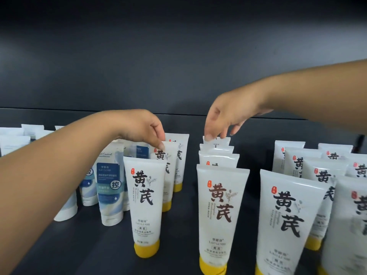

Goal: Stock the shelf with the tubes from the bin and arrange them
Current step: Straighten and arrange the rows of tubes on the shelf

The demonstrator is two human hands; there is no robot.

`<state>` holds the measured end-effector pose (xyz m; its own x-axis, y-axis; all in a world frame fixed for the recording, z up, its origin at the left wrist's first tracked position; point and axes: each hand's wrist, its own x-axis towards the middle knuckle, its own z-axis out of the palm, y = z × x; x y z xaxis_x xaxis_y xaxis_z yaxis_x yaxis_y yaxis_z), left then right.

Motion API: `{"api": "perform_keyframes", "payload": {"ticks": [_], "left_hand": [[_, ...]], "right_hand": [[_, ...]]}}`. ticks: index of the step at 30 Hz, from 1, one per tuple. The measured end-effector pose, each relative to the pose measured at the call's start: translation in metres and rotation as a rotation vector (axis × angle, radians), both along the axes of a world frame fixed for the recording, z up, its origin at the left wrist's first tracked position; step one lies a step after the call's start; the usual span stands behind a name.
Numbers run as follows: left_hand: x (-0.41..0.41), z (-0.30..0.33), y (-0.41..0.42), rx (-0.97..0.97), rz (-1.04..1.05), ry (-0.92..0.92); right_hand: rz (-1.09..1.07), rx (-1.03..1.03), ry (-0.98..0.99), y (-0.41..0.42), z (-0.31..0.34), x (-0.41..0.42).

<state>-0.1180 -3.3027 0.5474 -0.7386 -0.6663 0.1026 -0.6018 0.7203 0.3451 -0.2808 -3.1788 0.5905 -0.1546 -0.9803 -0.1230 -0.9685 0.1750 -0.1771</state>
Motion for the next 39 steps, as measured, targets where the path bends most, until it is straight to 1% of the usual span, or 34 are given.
{"api": "perform_keyframes", "payload": {"ticks": [2, 5, 7, 9, 14, 17, 19, 20, 22, 24, 25, 27, 29, 31, 33, 36, 37, 39], "left_hand": [[-0.001, -0.001, 0.001, -0.057, 0.008, -0.037], [-0.002, -0.001, 0.001, -0.088, 0.002, -0.037], [-0.002, -0.001, 0.000, -0.084, -0.008, -0.020], [-0.004, -0.002, -0.001, -0.080, -0.021, -0.012], [-0.009, -0.002, -0.005, -0.006, -0.045, 0.042], [-0.010, -0.001, -0.007, -0.009, -0.041, 0.064], [-0.010, -0.002, -0.010, -0.003, -0.037, 0.056], [-0.010, -0.003, -0.010, 0.002, -0.031, 0.048], [-0.012, -0.005, -0.013, 0.021, -0.018, 0.055], [-0.013, -0.007, -0.015, 0.037, -0.006, 0.066], [-0.014, -0.007, -0.016, 0.034, -0.001, 0.066], [-0.016, -0.008, -0.018, 0.015, 0.003, 0.063], [-0.015, -0.008, -0.017, -0.004, 0.001, 0.058], [-0.014, -0.006, -0.015, -0.014, -0.006, 0.062], [-0.011, -0.002, -0.010, -0.010, -0.015, 0.119], [0.000, 0.007, 0.004, -0.051, -0.022, 0.305], [0.007, 0.010, 0.012, -0.067, -0.031, 0.341], [0.021, 0.013, 0.028, -0.055, -0.098, 0.343]], "right_hand": [[0.006, 0.030, 0.072, -0.001, -0.010, -0.001], [0.004, -0.033, 0.120, -0.004, -0.020, -0.002], [0.000, -0.075, 0.156, -0.005, -0.022, -0.003], [-0.015, -0.089, 0.151, -0.006, -0.022, -0.004], [-0.050, -0.102, 0.158, -0.007, -0.023, -0.009], [-0.057, -0.065, 0.190, -0.007, -0.023, -0.011], [-0.039, -0.090, 0.223, -0.006, -0.017, -0.010], [-0.021, -0.138, 0.220, -0.004, -0.013, -0.008], [0.013, -0.192, 0.093, 0.003, -0.003, 0.001], [0.035, -0.092, -0.029, 0.012, 0.000, 0.011], [0.043, -0.014, -0.024, 0.015, -0.002, 0.015], [0.052, 0.083, 0.061, 0.016, -0.013, 0.018], [0.045, 0.073, 0.124, 0.013, -0.022, 0.017], [0.028, 0.053, 0.146, 0.013, -0.023, 0.015], [0.010, 0.060, 0.163, 0.014, -0.020, 0.014], [0.000, 0.046, 0.237, 0.015, -0.021, 0.011], [-0.001, 0.042, 0.265, 0.014, -0.022, 0.009], [-0.019, 0.055, 0.297, 0.013, -0.024, 0.007]]}}
